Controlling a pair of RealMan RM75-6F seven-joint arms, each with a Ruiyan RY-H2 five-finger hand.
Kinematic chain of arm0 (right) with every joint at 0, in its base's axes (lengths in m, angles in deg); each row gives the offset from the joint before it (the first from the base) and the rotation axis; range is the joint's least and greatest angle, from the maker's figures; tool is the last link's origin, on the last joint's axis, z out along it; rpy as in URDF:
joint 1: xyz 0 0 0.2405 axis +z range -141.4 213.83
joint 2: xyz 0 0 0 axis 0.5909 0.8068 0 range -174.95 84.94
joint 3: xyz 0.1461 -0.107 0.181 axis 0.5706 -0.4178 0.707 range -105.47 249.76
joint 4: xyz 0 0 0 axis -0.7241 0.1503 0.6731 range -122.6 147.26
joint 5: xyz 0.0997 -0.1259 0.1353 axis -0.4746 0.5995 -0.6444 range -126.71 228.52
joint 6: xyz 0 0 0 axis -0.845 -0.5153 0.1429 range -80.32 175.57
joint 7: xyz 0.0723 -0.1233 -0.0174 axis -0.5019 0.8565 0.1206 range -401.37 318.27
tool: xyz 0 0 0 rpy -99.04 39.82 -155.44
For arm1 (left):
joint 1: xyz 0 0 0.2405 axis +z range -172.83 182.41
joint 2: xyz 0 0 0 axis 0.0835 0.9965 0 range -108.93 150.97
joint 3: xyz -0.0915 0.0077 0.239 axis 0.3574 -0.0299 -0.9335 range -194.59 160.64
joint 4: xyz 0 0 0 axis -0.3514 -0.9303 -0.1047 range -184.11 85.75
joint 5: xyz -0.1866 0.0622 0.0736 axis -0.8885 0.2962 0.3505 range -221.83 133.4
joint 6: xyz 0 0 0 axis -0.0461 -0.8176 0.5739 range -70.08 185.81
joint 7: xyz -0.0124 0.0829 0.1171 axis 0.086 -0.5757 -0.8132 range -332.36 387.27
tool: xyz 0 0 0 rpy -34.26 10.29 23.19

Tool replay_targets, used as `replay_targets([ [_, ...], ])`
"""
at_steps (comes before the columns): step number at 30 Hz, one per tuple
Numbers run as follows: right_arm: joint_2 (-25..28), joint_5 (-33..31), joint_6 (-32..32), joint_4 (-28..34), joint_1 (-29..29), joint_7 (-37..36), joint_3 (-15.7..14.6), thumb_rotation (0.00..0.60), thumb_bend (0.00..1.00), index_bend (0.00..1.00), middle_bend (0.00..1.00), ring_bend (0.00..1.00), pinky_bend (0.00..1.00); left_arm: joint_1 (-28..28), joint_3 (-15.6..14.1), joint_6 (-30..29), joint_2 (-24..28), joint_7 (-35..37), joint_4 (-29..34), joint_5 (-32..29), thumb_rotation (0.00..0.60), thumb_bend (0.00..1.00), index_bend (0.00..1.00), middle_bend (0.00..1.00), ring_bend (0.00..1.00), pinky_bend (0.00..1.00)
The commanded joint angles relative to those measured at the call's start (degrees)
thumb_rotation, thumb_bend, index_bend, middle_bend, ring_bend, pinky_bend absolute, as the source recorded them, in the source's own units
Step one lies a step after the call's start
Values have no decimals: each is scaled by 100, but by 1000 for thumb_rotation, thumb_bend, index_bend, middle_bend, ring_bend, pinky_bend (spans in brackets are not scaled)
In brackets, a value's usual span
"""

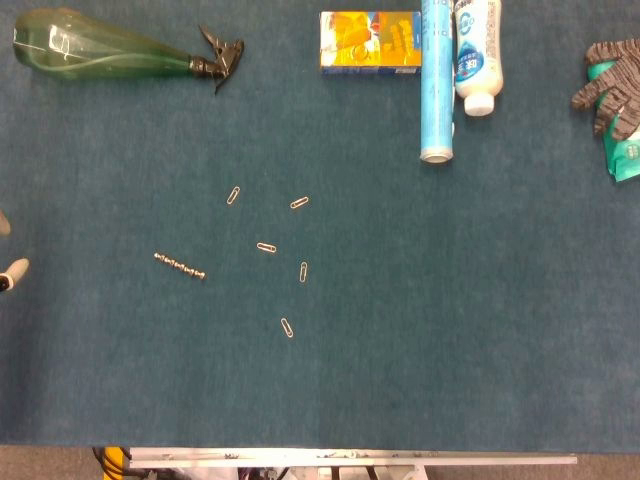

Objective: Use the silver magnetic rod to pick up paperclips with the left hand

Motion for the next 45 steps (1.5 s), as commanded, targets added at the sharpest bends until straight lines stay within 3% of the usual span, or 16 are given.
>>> replay_targets([
  [1,8,13,-13,12,-1,-34,5,600,112,423,263,240,460,-21,7,26,0,-35,24,-12,600,94,505,388,346,416],
  [7,65,39,29,35,33,-60,10,600,113,424,263,240,460,-45,-37,47,32,-24,170,74,600,95,429,310,346,416],
  [14,155,43,56,121,64,-14,28,600,112,423,263,240,461,-169,-254,523,377,604,606,194,600,95,387,182,315,416],
  [18,227,31,69,198,84,-3,53,600,112,424,263,239,460,-317,-304,763,444,865,660,321,600,94,387,77,183,374],
  [21,313,7,108,288,113,-13,79,600,112,424,263,240,460,-503,-349,1049,462,1072,605,441,600,94,388,6,46,240],
  [25,395,-8,116,362,138,-10,115,600,112,423,263,240,451,-766,-394,1483,528,1168,574,501,600,94,391,0,0,79],
  [28,450,-29,80,413,136,-15,147,600,112,423,263,240,428,-988,-393,1833,502,1158,516,472,600,95,401,0,0,20],
  [41,667,-208,47,464,96,-118,226,600,112,423,263,240,412,-1605,-346,2670,14,1148,-23,285,600,94,429,0,0,0],
  [45,650,-217,60,442,103,-120,222,600,112,424,263,240,412,-1781,-354,2914,-106,1186,-170,231,600,166,432,0,0,0],
])
